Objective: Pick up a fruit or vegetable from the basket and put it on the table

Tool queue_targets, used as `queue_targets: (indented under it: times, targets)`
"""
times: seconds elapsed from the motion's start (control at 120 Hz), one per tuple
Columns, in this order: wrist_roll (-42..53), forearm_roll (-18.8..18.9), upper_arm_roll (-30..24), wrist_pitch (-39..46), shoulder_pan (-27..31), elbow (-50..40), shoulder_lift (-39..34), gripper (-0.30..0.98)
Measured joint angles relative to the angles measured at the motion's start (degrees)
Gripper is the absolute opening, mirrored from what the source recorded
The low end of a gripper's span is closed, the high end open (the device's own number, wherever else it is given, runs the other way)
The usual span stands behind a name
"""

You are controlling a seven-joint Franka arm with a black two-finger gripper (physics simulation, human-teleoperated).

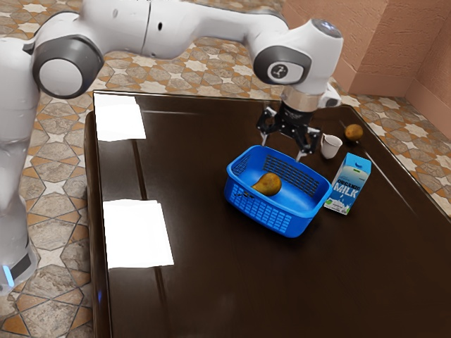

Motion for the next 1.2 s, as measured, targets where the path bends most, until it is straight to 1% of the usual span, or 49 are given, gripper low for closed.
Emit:
queue_targets:
  times: [0.217,0.358,0.55,0.867,1.2]
  targets:
    - [7.6,-0.9,0.3,4.6,1.8,-2.2,1.3,0.69]
    - [11.2,-1.2,0.4,8.9,1.8,-8.7,-1.0,0.69]
    - [14.9,-2.3,0.5,13.5,2.7,-12.1,-1.3,0.69]
    - [18.3,-3.8,0.5,16.3,2.3,-16.0,-3.3,0.69]
    - [19.7,-4.0,0.5,19.3,2.9,-17.2,-1.7,0.69]
